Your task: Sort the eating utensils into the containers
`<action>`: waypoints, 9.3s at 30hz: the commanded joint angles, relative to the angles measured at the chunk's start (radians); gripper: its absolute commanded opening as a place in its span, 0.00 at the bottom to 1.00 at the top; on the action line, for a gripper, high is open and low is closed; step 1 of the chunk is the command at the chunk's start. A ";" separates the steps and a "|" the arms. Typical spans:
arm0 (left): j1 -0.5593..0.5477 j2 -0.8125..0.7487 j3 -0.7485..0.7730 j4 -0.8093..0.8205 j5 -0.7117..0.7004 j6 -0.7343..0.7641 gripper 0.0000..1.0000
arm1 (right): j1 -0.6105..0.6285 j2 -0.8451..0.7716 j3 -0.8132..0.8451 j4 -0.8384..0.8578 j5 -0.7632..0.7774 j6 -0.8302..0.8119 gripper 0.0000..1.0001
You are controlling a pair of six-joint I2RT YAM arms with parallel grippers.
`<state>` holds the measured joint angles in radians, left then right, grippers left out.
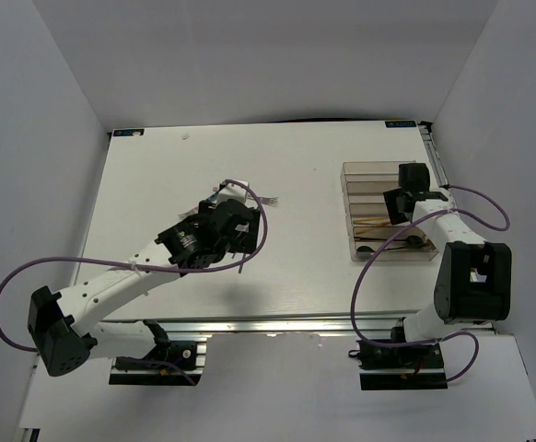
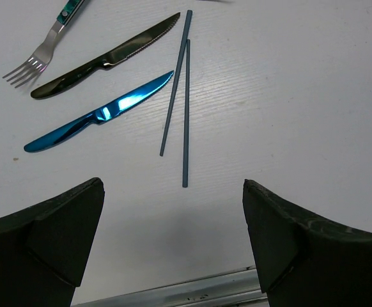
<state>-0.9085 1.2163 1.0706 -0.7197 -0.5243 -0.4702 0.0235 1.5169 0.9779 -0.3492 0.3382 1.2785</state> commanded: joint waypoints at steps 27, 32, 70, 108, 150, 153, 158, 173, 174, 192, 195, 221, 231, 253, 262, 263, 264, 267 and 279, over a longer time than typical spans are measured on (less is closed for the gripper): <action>0.177 0.499 0.031 0.229 0.308 -0.019 0.62 | 0.049 -0.376 -0.039 0.032 -0.381 -0.657 0.77; 0.177 0.563 0.037 0.223 0.311 -0.036 0.53 | 0.049 -0.426 -0.064 0.013 -0.407 -0.683 0.76; -0.003 0.390 -0.005 0.651 0.805 -0.186 0.00 | 0.348 -0.336 -0.381 0.467 -0.657 -0.409 0.75; 0.114 0.109 -0.023 0.184 0.178 -0.028 0.98 | -0.042 -0.070 -0.030 0.029 0.081 -0.001 0.00; 0.326 0.751 0.361 0.180 0.411 0.209 0.60 | -0.051 -0.567 -0.127 0.053 -0.419 -0.588 0.82; 0.326 0.805 0.388 0.178 0.423 0.205 0.58 | -0.053 -0.581 -0.120 0.038 -0.439 -0.605 0.82; 0.326 0.850 0.367 0.192 0.415 0.180 0.42 | -0.053 -0.606 -0.097 0.019 -0.456 -0.616 0.82; 0.223 0.663 0.210 0.322 0.586 0.071 0.00 | -0.047 -0.609 -0.329 0.296 -0.789 -0.492 0.87; 0.214 0.645 0.207 0.331 0.607 0.059 0.00 | -0.030 -0.598 -0.343 0.326 -0.841 -0.475 0.87; 0.039 0.500 0.215 0.572 0.848 -0.114 0.00 | 0.248 -0.423 -0.384 0.463 -0.677 -0.366 0.72; 0.031 0.509 0.218 0.594 0.863 -0.125 0.00 | 0.282 -0.379 -0.366 0.466 -0.673 -0.366 0.69; 0.045 0.180 0.195 0.155 0.278 0.027 0.98 | -0.123 -0.276 -0.196 0.182 -0.153 -0.137 0.00; 0.056 0.022 0.066 0.098 0.210 0.048 0.98 | -0.240 -0.106 -0.061 0.177 -0.151 -0.165 0.00; 0.089 -0.014 0.054 0.077 0.115 0.030 0.98 | -0.240 -0.213 -0.088 0.171 -0.166 -0.249 0.76; 0.324 0.075 0.109 0.039 0.196 0.064 0.98 | -0.228 -0.343 -0.019 0.124 -0.388 -0.502 0.78; 0.367 0.112 0.118 0.032 0.198 0.058 0.98 | -0.221 -0.368 -0.019 0.115 -0.419 -0.522 0.78; 0.387 0.130 0.130 0.023 0.199 0.051 0.98 | -0.218 -0.383 -0.024 0.115 -0.483 -0.544 0.78; 0.425 0.205 0.158 0.013 0.166 0.047 0.98 | -0.192 -0.425 -0.038 0.090 -0.574 -0.626 0.83; 0.499 0.391 0.322 -0.003 0.202 0.153 0.98 | -0.094 -0.480 -0.082 0.044 -0.738 -0.757 0.89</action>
<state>-0.4320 1.5932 1.3331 -0.7086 -0.3485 -0.3515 -0.0921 1.0439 0.9001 -0.3016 -0.3256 0.5743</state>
